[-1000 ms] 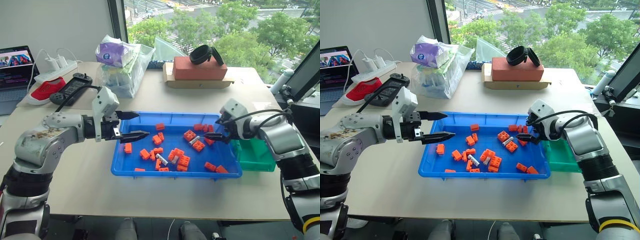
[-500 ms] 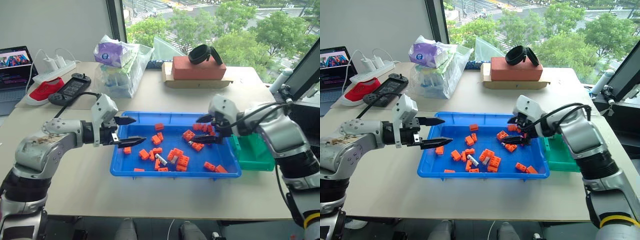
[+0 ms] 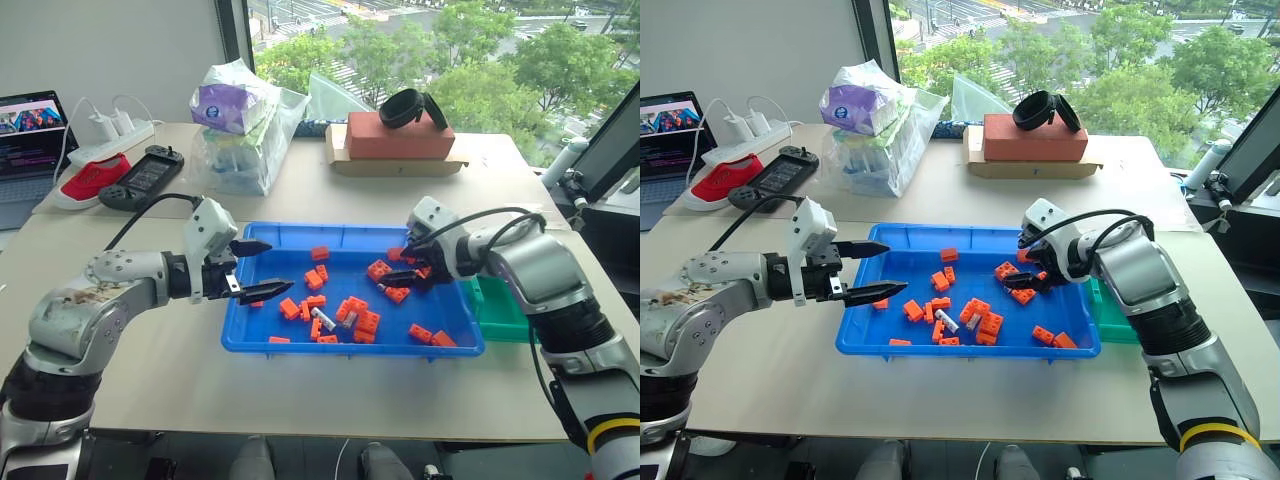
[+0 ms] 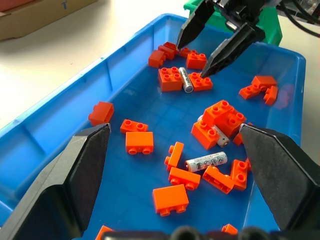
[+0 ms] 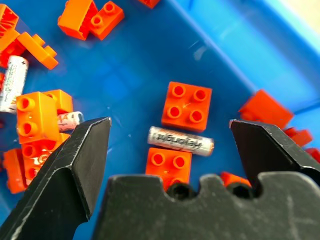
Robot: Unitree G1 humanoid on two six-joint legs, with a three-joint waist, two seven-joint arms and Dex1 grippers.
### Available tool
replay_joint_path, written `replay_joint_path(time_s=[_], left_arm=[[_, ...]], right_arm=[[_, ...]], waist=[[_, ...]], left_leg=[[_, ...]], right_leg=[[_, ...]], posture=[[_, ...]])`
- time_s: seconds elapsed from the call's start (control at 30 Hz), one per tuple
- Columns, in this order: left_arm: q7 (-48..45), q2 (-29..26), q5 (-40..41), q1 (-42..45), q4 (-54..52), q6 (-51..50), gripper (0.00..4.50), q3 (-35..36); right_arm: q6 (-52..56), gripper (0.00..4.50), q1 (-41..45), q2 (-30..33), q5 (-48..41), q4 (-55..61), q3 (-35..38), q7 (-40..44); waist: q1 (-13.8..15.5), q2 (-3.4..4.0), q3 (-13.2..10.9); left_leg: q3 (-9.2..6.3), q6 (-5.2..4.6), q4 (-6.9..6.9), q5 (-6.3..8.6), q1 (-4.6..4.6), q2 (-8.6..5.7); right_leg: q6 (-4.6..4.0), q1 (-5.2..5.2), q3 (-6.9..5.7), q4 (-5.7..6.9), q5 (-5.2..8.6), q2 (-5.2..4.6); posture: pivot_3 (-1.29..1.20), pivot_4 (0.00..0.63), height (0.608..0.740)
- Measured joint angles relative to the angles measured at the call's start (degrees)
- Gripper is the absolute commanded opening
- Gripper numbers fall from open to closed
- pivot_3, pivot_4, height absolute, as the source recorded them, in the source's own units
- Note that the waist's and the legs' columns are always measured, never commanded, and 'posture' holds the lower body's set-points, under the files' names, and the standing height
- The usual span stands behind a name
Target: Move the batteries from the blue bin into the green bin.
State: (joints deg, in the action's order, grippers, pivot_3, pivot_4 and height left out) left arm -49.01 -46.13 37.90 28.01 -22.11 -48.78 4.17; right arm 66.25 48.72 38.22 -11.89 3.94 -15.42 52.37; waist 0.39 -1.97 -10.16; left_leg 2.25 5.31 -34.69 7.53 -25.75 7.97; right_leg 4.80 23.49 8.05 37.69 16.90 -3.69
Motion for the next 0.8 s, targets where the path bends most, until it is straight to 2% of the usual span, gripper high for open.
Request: replay_joint_path(time_s=[0.23,0.8], left_arm=[[0.22,0.19,-1.89,3.48,1.85,1.52,4.50,-0.77],[0.96,0.76,-2.03,2.26,1.75,2.23,4.50,-0.87]], right_arm=[[2.64,4.45,-0.12,-2.85,0.00,-1.23,-1.50,-5.29],[0.27,4.45,1.44,-2.84,0.03,-6.73,-0.61,-10.09]], waist=[[0.09,0.00,0.00],[0.15,0.00,0.00]], left_leg=[[0.00,0.00,-0.01,0.00,-0.16,0.00],[0.00,0.02,-0.06,-0.02,-0.39,0.00]], right_leg=[[0.00,0.17,0.00,0.02,0.00,0.00],[0.00,0.49,0.00,0.21,0.00,0.00]], posture=[[0.00,0.150,0.736],[0.00,0.150,0.736]])
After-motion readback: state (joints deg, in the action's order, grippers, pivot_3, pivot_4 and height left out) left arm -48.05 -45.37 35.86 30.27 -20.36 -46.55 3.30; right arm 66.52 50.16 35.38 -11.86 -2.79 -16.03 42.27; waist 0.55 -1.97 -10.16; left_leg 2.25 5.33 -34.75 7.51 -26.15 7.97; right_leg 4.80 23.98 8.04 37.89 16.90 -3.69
